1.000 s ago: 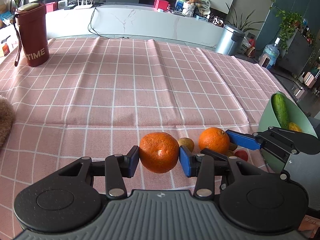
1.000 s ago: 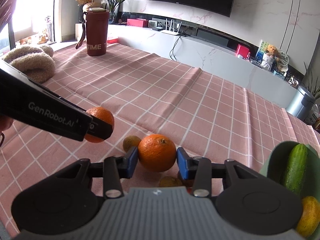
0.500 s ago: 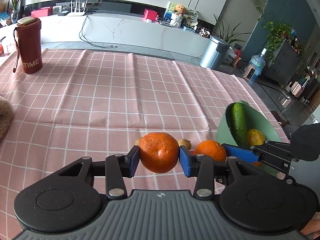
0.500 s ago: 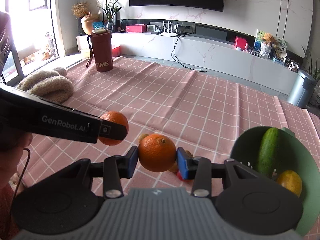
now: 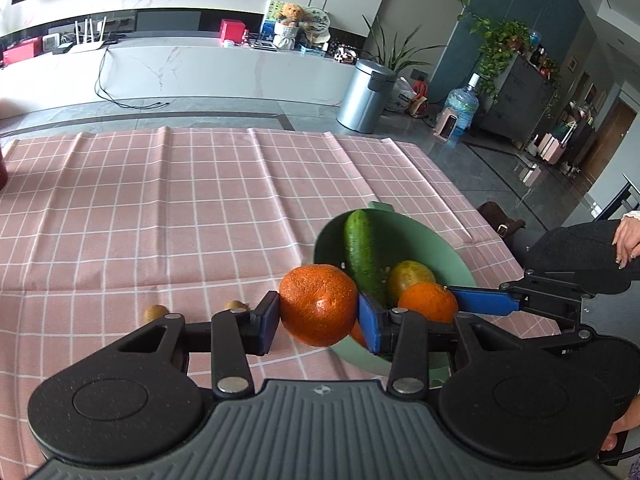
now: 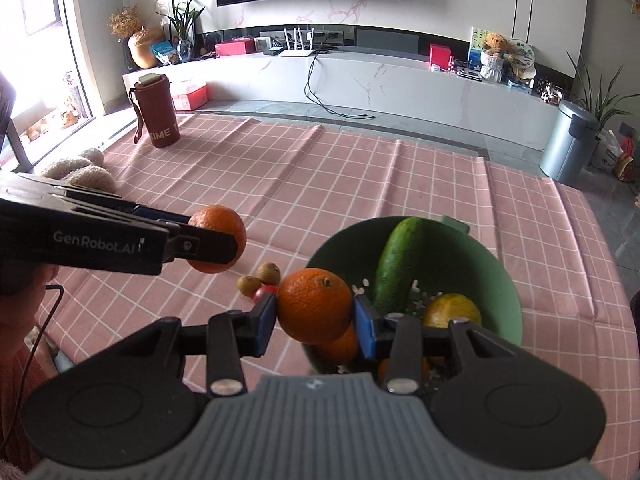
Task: Organize fruits
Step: 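Carry the orange in the left gripper while the right gripper carries its orange over the colander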
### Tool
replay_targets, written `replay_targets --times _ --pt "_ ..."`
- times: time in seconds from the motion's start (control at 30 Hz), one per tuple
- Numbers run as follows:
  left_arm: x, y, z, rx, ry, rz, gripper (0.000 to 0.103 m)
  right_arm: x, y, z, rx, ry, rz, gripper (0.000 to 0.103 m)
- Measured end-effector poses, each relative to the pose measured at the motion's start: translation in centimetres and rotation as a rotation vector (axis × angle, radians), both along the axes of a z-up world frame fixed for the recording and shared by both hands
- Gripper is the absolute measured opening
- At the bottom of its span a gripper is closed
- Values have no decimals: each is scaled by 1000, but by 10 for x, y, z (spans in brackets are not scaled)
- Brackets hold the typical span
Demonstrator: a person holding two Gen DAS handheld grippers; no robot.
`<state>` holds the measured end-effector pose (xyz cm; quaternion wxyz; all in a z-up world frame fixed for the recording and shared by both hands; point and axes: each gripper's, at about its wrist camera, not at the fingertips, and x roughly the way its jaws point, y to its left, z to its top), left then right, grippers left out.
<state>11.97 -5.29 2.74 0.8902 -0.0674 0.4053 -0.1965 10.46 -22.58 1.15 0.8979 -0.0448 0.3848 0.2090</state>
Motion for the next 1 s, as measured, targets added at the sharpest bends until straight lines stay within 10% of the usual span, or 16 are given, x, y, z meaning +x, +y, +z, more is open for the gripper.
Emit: replay_targets --times 1.0 --pt "54 -110 -62 138 397 -251 48 78 -64 -55 -298 337 309 39"
